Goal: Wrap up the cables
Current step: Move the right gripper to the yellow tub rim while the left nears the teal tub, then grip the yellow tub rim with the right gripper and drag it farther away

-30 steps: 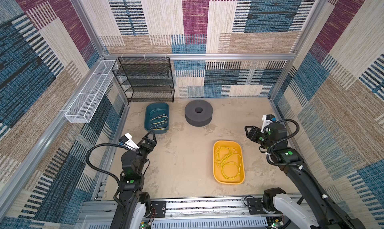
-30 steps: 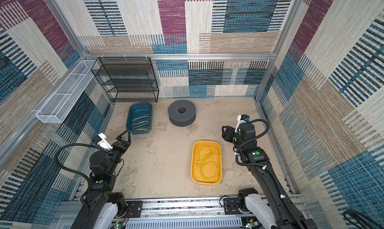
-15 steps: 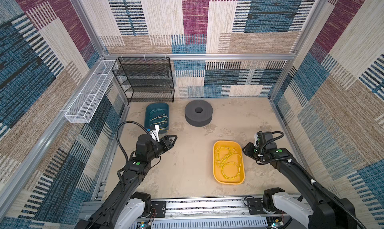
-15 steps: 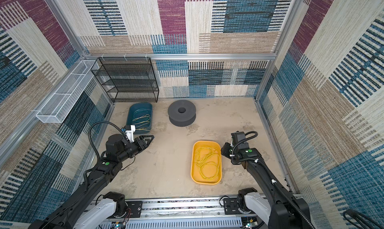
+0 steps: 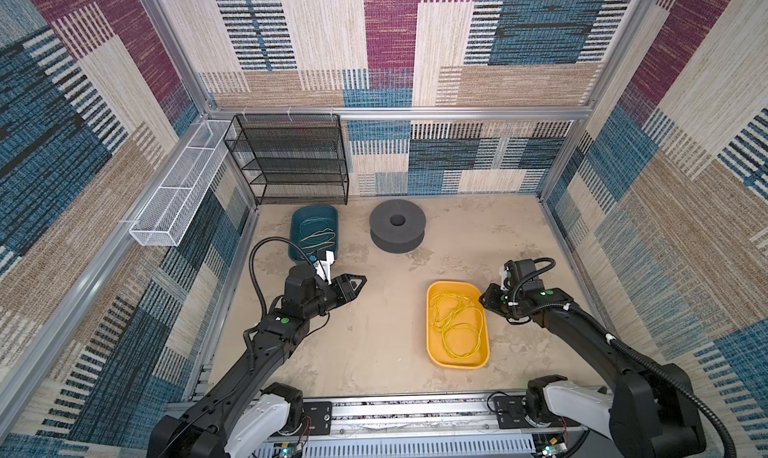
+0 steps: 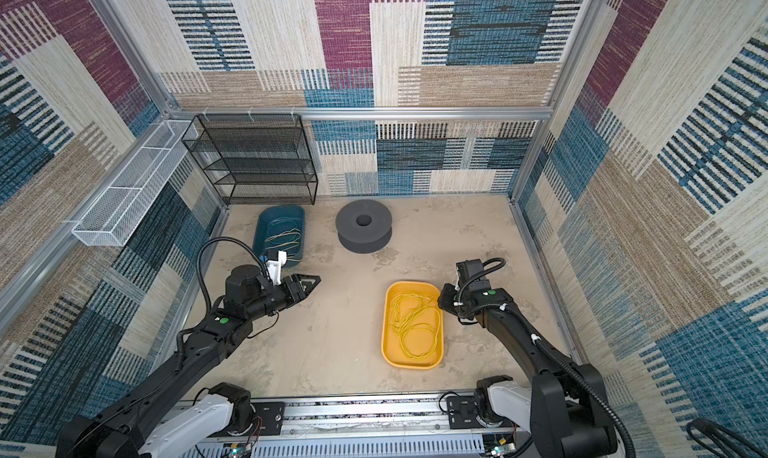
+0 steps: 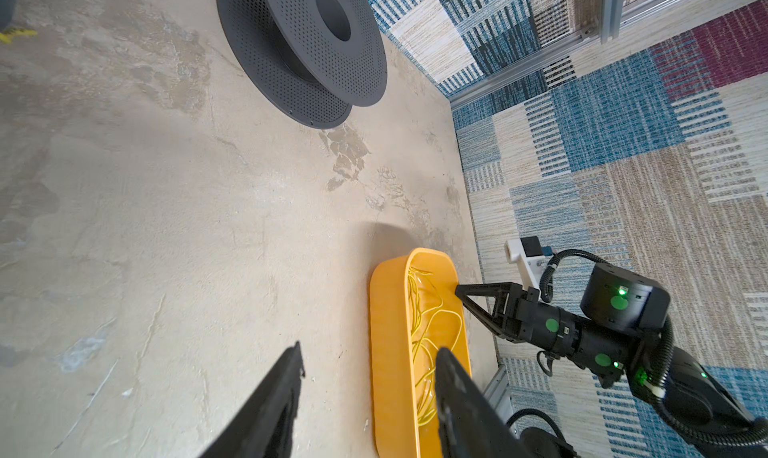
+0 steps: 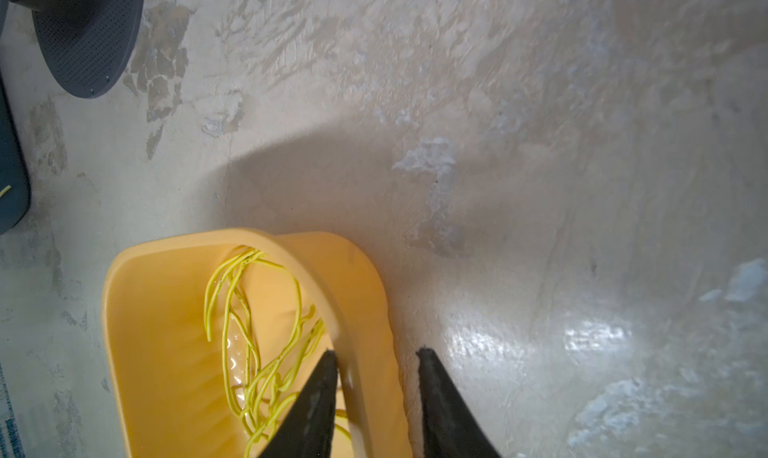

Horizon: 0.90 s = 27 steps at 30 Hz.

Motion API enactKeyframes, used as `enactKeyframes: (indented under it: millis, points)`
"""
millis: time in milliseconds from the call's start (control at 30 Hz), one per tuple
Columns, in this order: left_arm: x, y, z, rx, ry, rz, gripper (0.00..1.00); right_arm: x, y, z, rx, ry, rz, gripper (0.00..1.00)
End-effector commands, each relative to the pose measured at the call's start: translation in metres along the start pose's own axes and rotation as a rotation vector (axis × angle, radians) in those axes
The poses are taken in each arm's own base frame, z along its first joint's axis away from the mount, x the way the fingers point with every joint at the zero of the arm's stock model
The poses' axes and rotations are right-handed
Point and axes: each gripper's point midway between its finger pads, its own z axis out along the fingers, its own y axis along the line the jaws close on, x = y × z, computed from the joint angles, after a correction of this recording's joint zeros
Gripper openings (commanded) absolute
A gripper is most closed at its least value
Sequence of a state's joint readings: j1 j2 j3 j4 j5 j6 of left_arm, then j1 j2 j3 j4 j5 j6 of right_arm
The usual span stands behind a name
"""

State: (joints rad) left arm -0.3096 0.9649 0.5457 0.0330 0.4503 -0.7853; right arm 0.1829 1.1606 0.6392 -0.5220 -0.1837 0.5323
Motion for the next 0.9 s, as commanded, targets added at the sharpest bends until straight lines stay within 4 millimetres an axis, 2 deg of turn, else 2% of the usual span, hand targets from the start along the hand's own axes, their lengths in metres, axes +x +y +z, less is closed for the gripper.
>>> enactKeyframes:
  millis: [0, 300, 433, 633, 767, 867]
  points:
    - [0.002, 0.001, 0.000, 0.000, 0.003, 0.031, 0.53, -0.013, 0.006, -0.003, -0.009, -0.042, -0.035, 0.33]
    - [0.007, 0.006, -0.002, -0.012, 0.006, 0.011, 0.55, -0.028, 0.007, 0.007, 0.027, -0.048, -0.076, 0.24]
    - [0.009, 0.007, -0.005, -0.016, 0.007, 0.011, 0.55, -0.033, 0.008, 0.007, 0.036, -0.058, -0.087, 0.14]
    - [0.006, 0.004, -0.009, -0.016, -0.011, 0.022, 0.56, -0.049, 0.014, 0.006, 0.037, -0.096, -0.111, 0.06]
    - [0.003, 0.000, -0.012, -0.011, -0.020, 0.028, 0.56, -0.084, 0.026, 0.002, 0.054, -0.187, -0.174, 0.02]
    - [-0.001, -0.004, -0.012, -0.008, -0.029, 0.032, 0.57, -0.117, 0.036, 0.009, 0.082, -0.252, -0.260, 0.01]
